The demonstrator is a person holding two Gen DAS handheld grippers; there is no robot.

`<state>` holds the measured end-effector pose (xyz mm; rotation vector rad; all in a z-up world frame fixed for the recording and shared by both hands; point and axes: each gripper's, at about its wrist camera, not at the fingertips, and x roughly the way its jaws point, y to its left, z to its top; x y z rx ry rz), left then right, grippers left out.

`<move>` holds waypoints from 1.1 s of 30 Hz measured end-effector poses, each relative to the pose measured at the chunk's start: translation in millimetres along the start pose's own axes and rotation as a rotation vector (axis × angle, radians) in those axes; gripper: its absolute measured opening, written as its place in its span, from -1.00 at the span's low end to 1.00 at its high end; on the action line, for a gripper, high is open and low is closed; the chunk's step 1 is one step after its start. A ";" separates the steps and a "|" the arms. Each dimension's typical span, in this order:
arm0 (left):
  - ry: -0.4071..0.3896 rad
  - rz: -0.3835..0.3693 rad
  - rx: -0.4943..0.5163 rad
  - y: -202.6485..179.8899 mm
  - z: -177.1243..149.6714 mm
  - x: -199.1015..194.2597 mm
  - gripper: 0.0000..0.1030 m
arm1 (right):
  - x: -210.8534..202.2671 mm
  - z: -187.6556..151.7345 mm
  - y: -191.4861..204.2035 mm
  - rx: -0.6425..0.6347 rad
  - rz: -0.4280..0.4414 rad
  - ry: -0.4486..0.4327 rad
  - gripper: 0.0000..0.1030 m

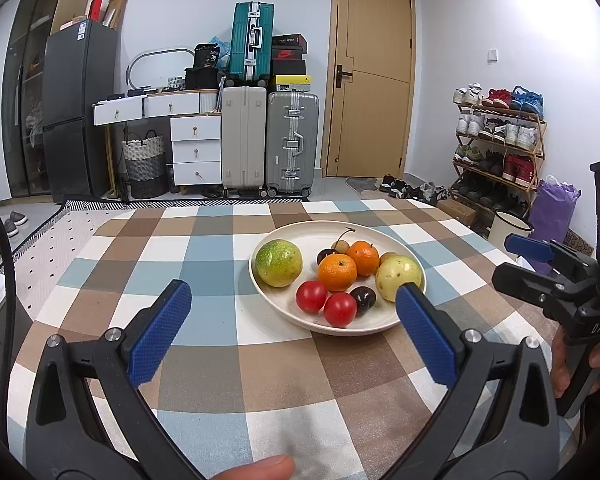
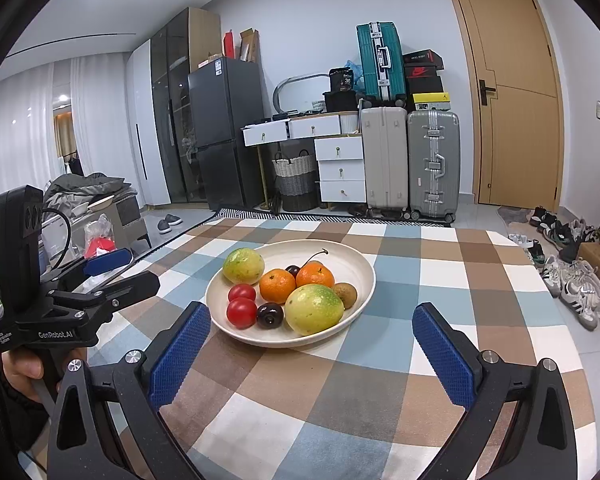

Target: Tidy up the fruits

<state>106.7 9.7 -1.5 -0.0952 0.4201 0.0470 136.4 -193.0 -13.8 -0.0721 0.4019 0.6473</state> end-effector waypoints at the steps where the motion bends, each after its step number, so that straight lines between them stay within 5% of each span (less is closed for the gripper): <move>1: 0.000 0.000 0.000 -0.2 -0.1 0.0 0.98 | -0.1 0.0 -0.1 0.000 0.000 0.001 0.99; 33: 0.002 0.000 0.000 -1.0 -0.3 -0.2 0.98 | 0.6 -1.0 2.0 -0.009 -0.001 0.002 0.99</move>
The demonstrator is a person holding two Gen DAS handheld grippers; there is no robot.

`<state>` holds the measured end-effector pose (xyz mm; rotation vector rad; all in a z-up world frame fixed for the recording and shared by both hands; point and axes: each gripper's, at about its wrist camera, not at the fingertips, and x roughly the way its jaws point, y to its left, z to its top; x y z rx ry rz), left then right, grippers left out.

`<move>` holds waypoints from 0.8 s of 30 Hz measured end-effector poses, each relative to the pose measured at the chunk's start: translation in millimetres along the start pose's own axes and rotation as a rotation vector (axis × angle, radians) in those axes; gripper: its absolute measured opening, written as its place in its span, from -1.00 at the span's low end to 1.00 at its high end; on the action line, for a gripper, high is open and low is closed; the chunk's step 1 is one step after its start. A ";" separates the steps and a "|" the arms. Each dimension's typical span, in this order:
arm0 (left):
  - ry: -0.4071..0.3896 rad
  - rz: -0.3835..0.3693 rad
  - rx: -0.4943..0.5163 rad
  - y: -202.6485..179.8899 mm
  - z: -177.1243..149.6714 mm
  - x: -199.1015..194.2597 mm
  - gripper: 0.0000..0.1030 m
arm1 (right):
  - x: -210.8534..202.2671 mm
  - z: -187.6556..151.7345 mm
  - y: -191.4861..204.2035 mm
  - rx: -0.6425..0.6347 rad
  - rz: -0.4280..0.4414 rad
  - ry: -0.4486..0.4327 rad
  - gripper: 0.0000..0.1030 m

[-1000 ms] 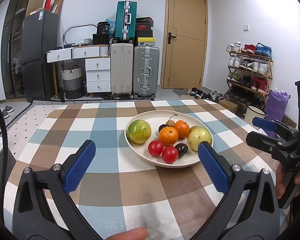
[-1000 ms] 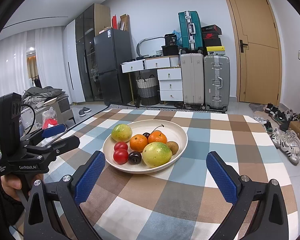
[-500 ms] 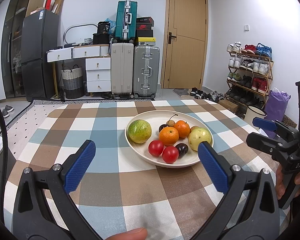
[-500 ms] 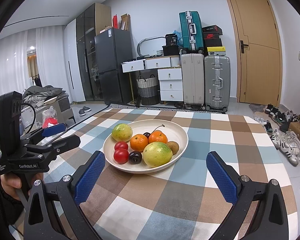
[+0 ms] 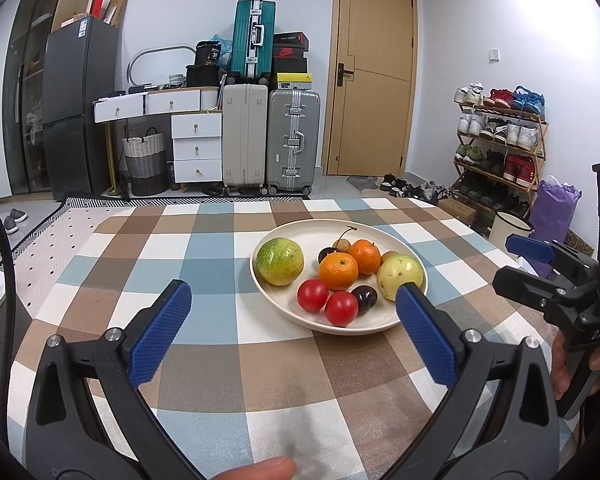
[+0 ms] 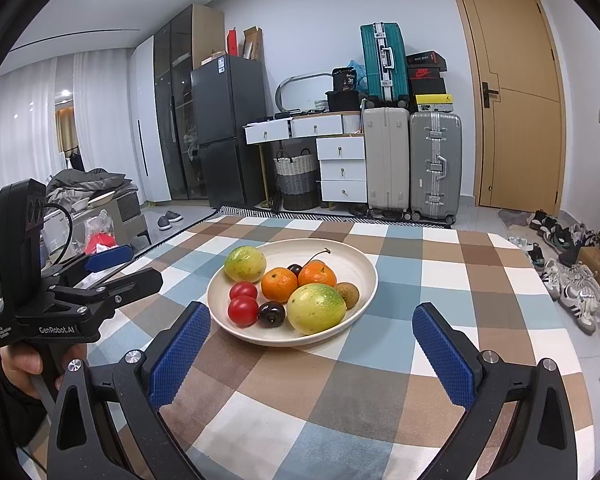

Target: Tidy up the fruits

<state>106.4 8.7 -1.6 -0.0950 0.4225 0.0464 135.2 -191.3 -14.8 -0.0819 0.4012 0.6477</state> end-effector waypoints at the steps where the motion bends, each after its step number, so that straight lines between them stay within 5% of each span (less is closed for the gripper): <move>1: -0.001 0.000 0.001 0.0 0.0 0.0 0.98 | 0.4 -0.2 0.2 0.000 0.000 0.001 0.99; 24: -0.004 -0.003 0.009 -2.5 -1.9 1.9 0.98 | 2.8 -1.2 1.3 -0.018 0.001 0.010 1.00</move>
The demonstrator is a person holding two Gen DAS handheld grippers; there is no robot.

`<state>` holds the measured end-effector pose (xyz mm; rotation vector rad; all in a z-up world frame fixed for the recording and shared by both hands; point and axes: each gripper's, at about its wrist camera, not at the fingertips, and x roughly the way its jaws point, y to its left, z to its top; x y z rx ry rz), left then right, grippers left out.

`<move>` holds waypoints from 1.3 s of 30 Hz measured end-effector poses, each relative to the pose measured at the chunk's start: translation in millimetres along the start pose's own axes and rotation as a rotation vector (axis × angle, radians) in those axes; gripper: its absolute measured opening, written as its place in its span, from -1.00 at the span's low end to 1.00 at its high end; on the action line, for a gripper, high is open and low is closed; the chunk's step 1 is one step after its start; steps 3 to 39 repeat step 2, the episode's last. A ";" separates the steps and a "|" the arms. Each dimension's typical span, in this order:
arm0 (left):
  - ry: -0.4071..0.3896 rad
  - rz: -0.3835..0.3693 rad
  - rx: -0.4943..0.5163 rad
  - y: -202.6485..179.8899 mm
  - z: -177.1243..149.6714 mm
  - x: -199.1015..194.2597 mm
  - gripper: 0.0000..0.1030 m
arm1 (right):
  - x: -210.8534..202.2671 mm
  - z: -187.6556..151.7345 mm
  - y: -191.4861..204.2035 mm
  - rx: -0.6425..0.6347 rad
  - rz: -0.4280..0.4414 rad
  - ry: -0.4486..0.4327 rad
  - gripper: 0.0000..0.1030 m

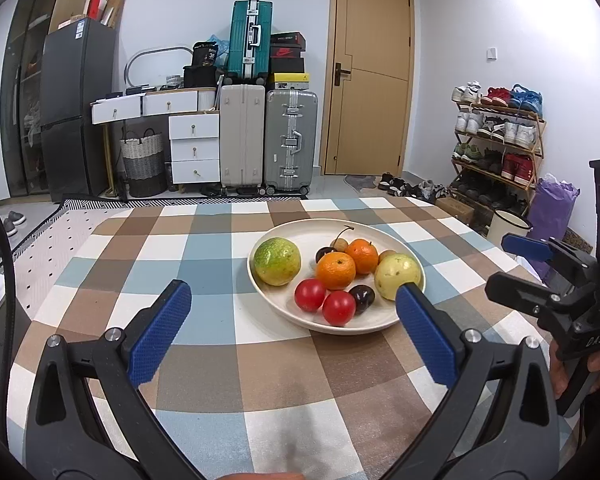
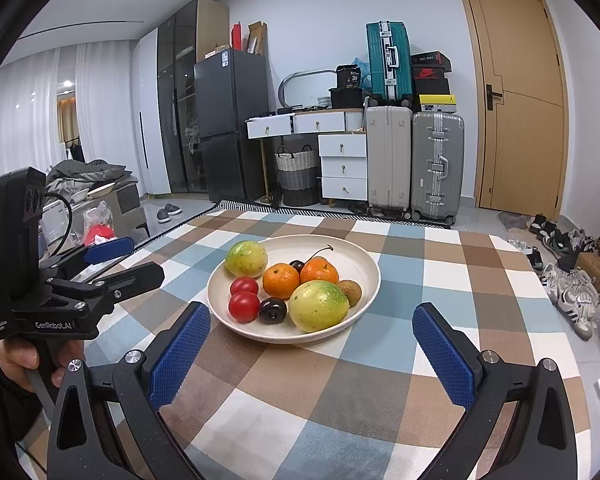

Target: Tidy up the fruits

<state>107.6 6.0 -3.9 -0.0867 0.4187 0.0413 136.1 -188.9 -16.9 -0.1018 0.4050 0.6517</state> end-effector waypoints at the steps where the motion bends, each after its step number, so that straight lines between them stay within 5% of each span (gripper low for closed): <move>1: 0.001 0.001 0.002 -0.4 -0.5 0.1 0.98 | -0.2 -0.4 -2.0 -0.002 0.002 0.002 1.00; 39: 0.003 0.002 0.004 -0.7 -1.1 0.1 0.98 | 1.1 -0.4 -0.9 -0.003 0.001 0.004 1.00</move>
